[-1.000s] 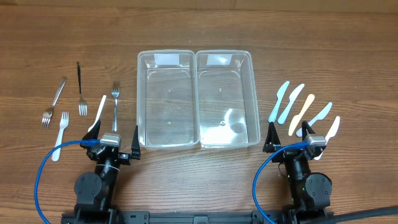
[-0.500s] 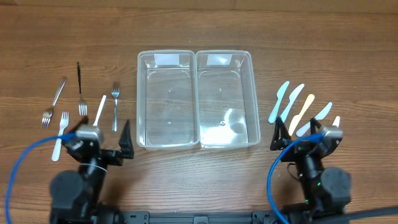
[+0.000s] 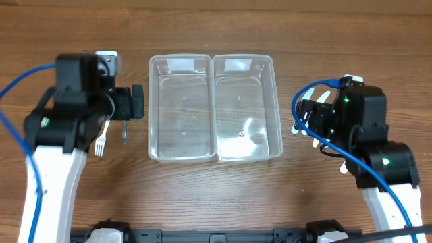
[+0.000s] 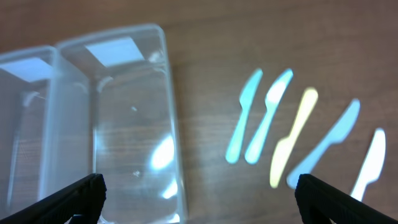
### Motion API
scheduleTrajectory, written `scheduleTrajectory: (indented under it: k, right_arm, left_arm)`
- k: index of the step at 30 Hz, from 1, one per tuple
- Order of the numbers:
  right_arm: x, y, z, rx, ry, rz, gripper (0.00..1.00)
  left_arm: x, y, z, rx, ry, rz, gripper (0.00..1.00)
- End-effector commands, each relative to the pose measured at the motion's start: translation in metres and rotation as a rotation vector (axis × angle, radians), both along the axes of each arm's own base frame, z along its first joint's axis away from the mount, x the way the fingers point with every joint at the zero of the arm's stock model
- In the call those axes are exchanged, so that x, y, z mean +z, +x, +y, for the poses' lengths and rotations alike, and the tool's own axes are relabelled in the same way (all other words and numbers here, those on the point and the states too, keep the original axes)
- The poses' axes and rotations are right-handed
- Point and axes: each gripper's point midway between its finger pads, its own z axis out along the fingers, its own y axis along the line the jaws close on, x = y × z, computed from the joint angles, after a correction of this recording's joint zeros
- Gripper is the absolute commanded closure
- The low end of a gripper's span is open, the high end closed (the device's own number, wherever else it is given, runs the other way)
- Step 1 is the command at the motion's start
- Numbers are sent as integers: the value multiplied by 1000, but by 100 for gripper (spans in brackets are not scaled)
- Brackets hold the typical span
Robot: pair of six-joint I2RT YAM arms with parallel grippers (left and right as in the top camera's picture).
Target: Pack container
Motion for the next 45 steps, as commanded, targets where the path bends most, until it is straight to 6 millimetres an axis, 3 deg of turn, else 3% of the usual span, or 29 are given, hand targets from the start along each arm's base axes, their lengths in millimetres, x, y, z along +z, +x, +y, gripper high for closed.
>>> scheduleTrajectory:
  k: [1, 4, 10, 15, 19, 25, 30, 35, 37, 40, 41, 42, 45]
  right_arm:
    - [2, 4, -14, -104, -22, 13, 0]
    - [-3, 4, -15, -108, -28, 31, 0]
    - [-7, 0, -27, -147, -31, 59, 0]
    - [-8, -2, -32, -162, -32, 69, 0]
    - [-8, -2, -32, -162, -32, 69, 0]
    - [-8, -2, -32, -162, -32, 69, 0]
    - [-7, -1, -32, -163, -31, 62, 0]
    - [0, 8, -31, -159, -28, 17, 0]
    - [0, 9, -31, -155, -30, 12, 0]
    - [-1, 7, -33, -220, 10, 18, 0]
    - [-2, 3, -40, -313, 33, 29, 0]
    - [-1, -4, -55, -430, 41, 38, 0]
    - [13, -8, -79, -514, 45, 38, 0]
  left_arm:
    - [-37, 15, -4, -10, -15, 132, 20]
    - [-75, 20, -4, -8, -9, 265, 25]
    - [-150, 23, -4, 0, -1, 510, 24]
    - [-192, 20, -4, 1, 5, 633, 23]
    - [-204, 18, -2, 5, 20, 672, 25]
    - [-203, 11, 27, 96, 167, 690, 27]
    - [-202, 11, 28, 104, 172, 691, 25]
    - [-178, 29, 14, 73, 120, 619, 23]
    - [-147, 45, 3, 28, 93, 516, 15]
    - [-86, 63, -15, -41, 45, 336, 9]
    - [-57, 65, -20, -53, 32, 262, 2]
    - [-19, 61, -24, -61, 20, 170, 0]
    - [15, 44, -26, -70, -12, 98, 0]
